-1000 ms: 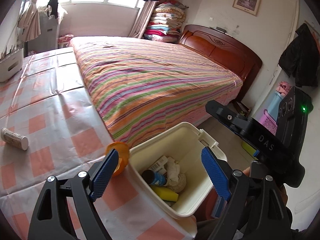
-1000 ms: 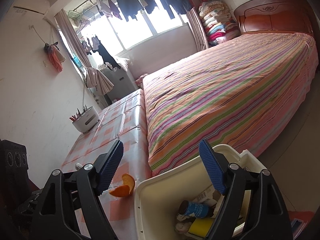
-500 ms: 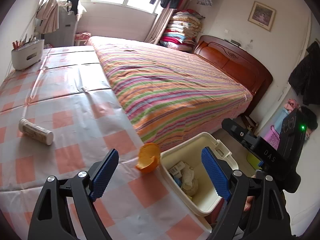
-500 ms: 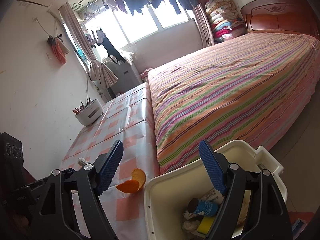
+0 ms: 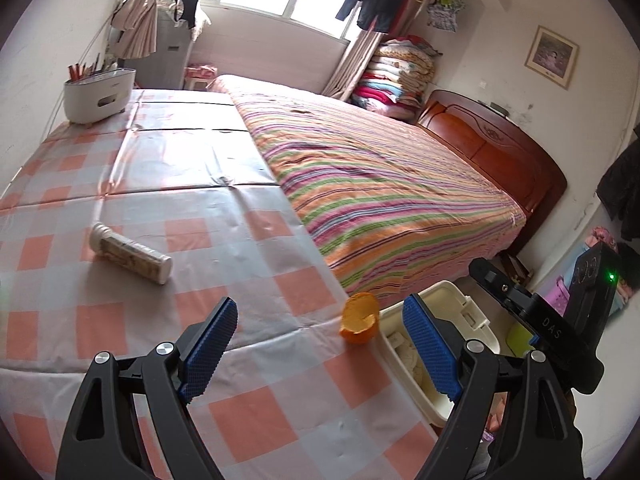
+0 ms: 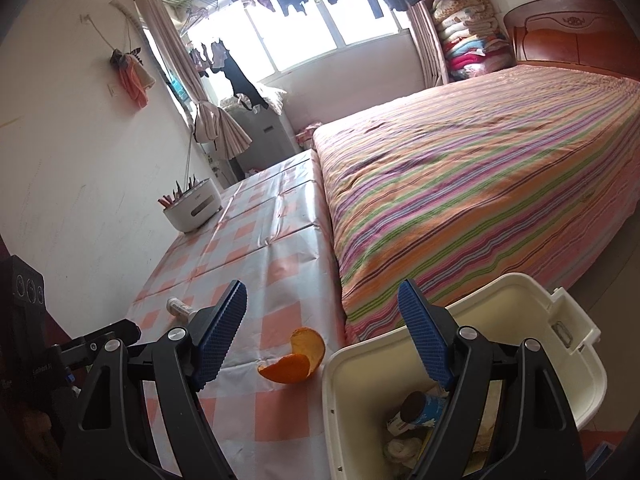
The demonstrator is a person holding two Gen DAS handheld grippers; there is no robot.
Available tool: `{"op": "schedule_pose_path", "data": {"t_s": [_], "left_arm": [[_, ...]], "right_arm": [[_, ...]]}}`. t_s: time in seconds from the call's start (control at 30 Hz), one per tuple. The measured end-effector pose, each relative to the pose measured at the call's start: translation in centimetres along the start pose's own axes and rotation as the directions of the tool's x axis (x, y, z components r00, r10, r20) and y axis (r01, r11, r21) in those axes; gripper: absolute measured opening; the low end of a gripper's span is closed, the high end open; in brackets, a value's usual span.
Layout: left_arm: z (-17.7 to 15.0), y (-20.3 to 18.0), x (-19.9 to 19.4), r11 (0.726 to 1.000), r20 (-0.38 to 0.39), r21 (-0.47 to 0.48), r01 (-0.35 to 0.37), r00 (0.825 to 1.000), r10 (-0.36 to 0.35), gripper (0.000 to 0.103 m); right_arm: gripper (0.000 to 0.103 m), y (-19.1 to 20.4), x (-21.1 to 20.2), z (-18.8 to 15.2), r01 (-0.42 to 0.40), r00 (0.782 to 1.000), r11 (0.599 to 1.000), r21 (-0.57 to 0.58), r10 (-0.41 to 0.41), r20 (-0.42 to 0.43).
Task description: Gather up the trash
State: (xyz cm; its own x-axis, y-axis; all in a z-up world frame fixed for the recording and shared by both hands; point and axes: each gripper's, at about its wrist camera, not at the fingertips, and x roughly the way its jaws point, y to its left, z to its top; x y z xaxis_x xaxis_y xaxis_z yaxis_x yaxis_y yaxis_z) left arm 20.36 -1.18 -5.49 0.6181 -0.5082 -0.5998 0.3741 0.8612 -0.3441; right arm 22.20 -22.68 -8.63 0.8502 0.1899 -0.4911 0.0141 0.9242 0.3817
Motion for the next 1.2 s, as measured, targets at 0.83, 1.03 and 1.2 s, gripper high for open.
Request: {"op": "schedule_pose_path", "data": {"t_s": [0.83, 1.03, 1.2], "left_arm": [[-0.5, 3.3, -1.5, 0.999, 0.003, -0.034, -0.021, 1.000, 0.021, 0.082], [-0.6, 3.8, -1.8, 0.999, 0.004, -0.040, -0.026, 1.000, 0.027, 0.082], [-0.8, 4.4, -2.0, 0.998, -0.001, -0.047, -0.035, 0.999, 0.035, 0.082]], "right_arm": [[0.040, 2.3, 12.2, -3.4, -0.004, 0.933, 0.996, -0.095, -0.031, -0.358], [0.007, 3.8, 12.1, -4.4, -0.032, 0.922, 0.992, -0.124, -0.018, -0.386], [0.007, 4.3, 9.3, -4.2, -0.049, 0.938, 0.989, -0.138, -0.002, -0.346]]}}
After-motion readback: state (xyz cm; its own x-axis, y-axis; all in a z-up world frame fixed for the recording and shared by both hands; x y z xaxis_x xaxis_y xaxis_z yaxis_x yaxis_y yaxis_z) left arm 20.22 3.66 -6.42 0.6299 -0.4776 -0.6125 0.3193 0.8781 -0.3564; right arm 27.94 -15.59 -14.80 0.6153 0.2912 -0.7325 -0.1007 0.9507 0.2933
